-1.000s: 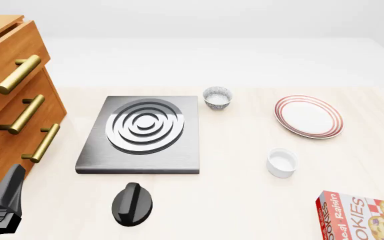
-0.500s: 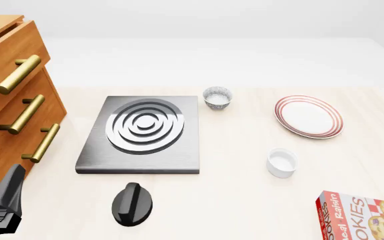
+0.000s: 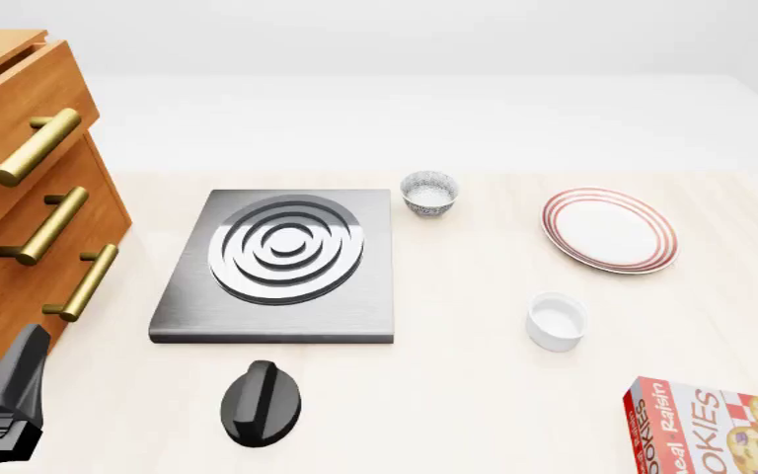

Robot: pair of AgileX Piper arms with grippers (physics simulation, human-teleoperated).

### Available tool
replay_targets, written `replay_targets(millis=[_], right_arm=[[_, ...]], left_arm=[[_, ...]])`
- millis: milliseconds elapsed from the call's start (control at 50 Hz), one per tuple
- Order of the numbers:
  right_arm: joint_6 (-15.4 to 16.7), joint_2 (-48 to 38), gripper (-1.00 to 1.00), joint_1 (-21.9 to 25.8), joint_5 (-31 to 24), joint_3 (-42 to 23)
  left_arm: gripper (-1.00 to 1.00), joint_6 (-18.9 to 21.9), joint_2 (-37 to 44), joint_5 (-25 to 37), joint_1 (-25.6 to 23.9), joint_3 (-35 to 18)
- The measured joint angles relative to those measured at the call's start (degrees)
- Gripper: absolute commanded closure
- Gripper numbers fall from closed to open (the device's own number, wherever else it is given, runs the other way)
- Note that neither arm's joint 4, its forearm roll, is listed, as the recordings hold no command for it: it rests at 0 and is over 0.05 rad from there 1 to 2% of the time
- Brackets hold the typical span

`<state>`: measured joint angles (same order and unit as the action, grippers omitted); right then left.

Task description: Pick the akita bowl next to the cookies box and place it on the plate.

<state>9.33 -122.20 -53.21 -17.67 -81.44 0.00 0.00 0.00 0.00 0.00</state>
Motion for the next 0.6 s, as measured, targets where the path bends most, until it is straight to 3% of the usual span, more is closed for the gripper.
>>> replay_targets(millis=[320, 340, 600], right_arm=[[0.5, -0.8, -1.00, -0.1, 0.6, 0.4], [0.6, -0.8, 1.00, -0.1, 0.6, 0.4], [1.3, 0.0, 1.00, 0.0, 0.6, 0.1]], left_arm=[[-1.00, 0.0, 0.0, 0.0, 0.0, 0.0], [-1.00, 0.0, 0.0, 0.0, 0.0, 0.0], [-1.00, 0.0, 0.0, 0.0, 0.0, 0.0]])
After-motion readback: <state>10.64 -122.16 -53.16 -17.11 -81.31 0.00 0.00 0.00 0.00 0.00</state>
